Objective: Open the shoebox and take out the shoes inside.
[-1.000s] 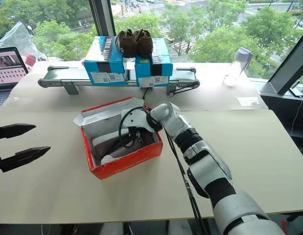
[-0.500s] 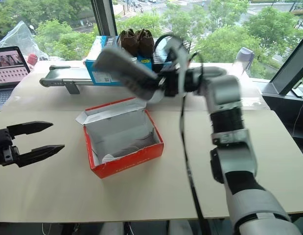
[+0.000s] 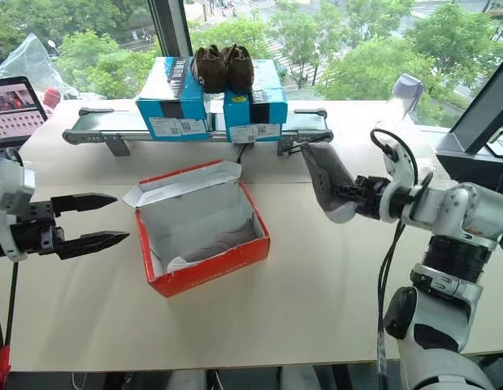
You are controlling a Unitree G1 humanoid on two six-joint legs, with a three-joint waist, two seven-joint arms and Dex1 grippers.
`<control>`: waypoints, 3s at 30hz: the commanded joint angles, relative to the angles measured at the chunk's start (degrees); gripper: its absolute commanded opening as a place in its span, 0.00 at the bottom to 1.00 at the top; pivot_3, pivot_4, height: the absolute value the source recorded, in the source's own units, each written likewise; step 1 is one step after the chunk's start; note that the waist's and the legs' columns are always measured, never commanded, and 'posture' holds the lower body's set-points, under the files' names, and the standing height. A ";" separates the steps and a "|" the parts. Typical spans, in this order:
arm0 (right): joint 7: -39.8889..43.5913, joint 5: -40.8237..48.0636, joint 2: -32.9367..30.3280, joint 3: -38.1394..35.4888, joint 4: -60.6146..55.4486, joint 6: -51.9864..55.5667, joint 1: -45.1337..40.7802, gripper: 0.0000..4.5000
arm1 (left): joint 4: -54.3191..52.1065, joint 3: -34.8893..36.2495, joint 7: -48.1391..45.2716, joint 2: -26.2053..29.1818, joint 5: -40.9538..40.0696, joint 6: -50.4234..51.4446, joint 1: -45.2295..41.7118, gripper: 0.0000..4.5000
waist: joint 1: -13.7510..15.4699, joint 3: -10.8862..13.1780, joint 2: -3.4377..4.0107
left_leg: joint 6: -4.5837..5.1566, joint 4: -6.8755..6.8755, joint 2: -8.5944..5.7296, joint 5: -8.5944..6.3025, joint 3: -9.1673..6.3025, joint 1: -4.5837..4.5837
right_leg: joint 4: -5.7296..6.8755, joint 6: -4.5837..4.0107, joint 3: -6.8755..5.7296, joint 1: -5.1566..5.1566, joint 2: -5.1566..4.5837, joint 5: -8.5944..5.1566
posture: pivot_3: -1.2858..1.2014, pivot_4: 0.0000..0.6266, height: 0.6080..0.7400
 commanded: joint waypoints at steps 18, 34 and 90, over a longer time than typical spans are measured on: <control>2.19 4.90 -16.25 10.24 6.21 -17.49 4.25 1.00 | -0.77 2.53 -0.95 0.94 0.77 -1.00 0.15 1.00 | -0.38 0.02 0.02 | 0.01 0.06 -0.05 0.01 0.00 0.05 | 0.00 0.07 0.34 0.06 0.12 0.00 | 0.52 0.24 1.00; 41.91 2.78 -11.42 55.01 -14.58 -44.19 -12.25 1.00 | -3.77 3.34 2.11 -0.22 -0.31 0.37 0.75 1.00 | -0.40 0.05 0.03 | 0.02 0.18 -0.05 -0.01 0.00 0.00 | 0.01 0.15 0.75 -0.04 0.33 0.04 | 0.52 0.24 1.00; 60.90 -10.31 9.49 58.52 22.83 -58.35 -29.01 0.00 | -13.12 8.21 11.41 -2.38 -4.49 4.02 6.37 1.00 | -0.17 0.06 0.06 | 0.00 0.15 -0.02 -0.02 0.01 0.00 | 0.10 0.10 0.77 -0.12 0.43 0.06 | 0.52 0.24 1.00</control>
